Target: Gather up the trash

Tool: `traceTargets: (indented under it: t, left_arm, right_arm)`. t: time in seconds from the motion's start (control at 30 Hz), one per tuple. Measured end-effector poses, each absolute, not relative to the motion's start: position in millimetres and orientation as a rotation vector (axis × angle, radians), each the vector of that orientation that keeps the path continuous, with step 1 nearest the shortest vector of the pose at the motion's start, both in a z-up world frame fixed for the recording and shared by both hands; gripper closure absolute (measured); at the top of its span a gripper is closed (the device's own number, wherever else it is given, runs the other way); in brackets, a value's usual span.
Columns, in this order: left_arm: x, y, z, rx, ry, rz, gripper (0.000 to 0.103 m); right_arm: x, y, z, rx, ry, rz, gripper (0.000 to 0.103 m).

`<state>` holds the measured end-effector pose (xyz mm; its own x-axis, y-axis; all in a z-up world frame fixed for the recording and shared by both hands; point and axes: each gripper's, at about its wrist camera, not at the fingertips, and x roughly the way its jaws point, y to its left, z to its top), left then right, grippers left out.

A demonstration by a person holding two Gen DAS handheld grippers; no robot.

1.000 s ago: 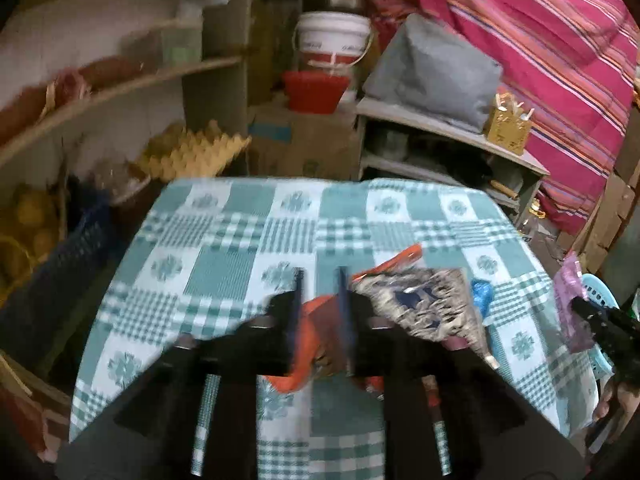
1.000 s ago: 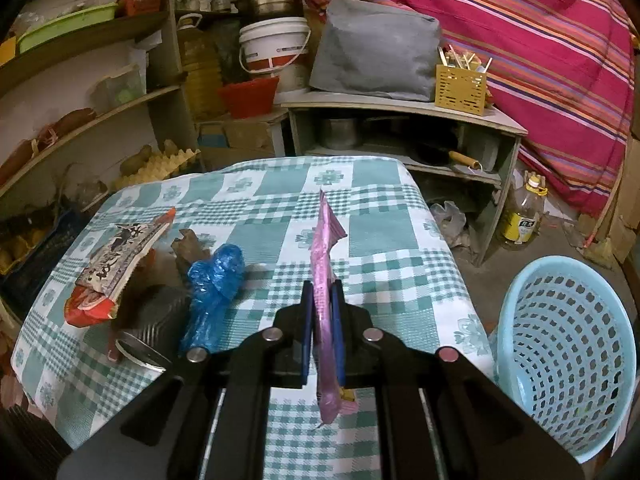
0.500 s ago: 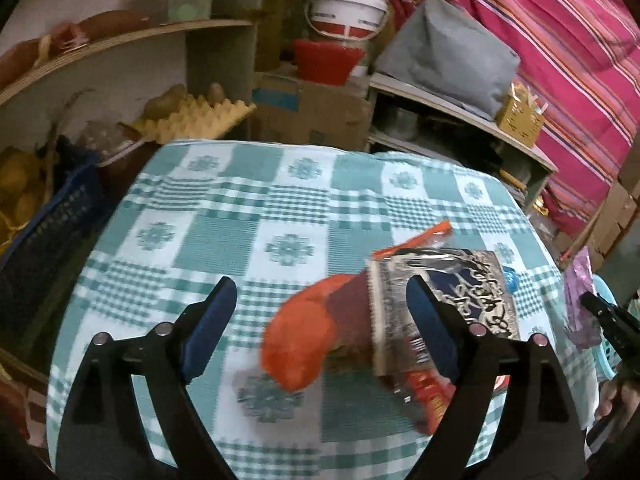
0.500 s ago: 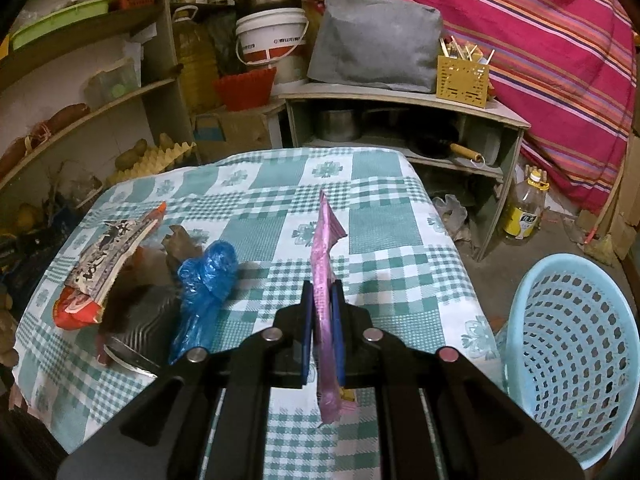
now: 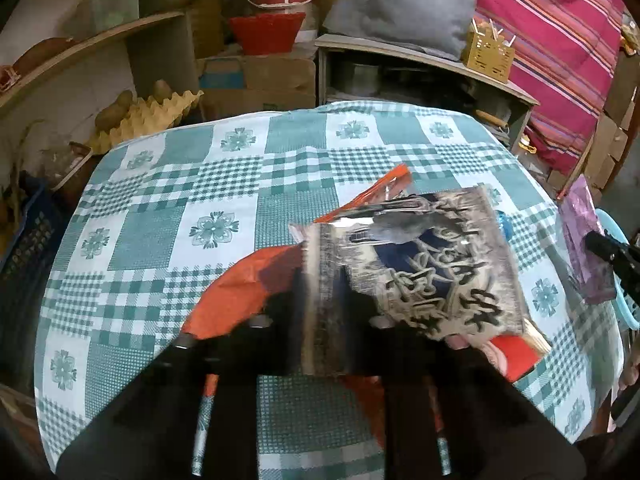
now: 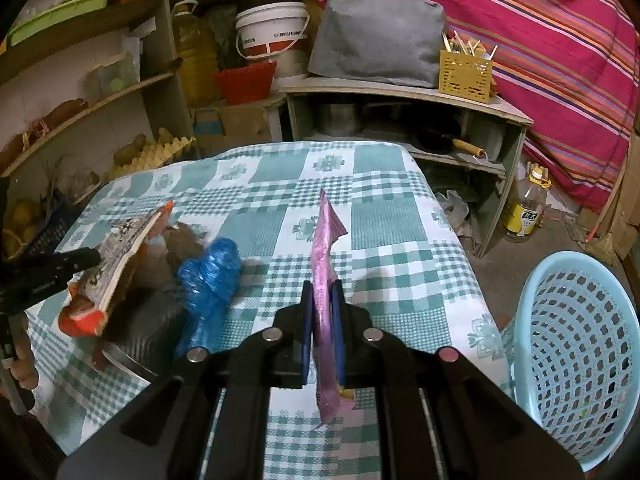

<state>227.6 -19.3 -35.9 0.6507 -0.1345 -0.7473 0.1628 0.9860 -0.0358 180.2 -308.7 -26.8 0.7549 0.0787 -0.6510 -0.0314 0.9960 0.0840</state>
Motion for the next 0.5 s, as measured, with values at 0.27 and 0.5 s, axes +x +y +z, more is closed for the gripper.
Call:
traceTargets:
  t: [0.27,0.5]
  left_arm:
    - [213.7,-16.8,-8.0,0.022,0.781,-0.154,0.095]
    - [195.6,-28.3,41.8,0.036,0.674,-0.151,0.095]
  right_arm:
    - [172.5,-315.8,-17.6,0.083,0.683,0.059,0.094]
    - [163.5,-328.5,-2.6,0.111,0.646,0.053,0.094]
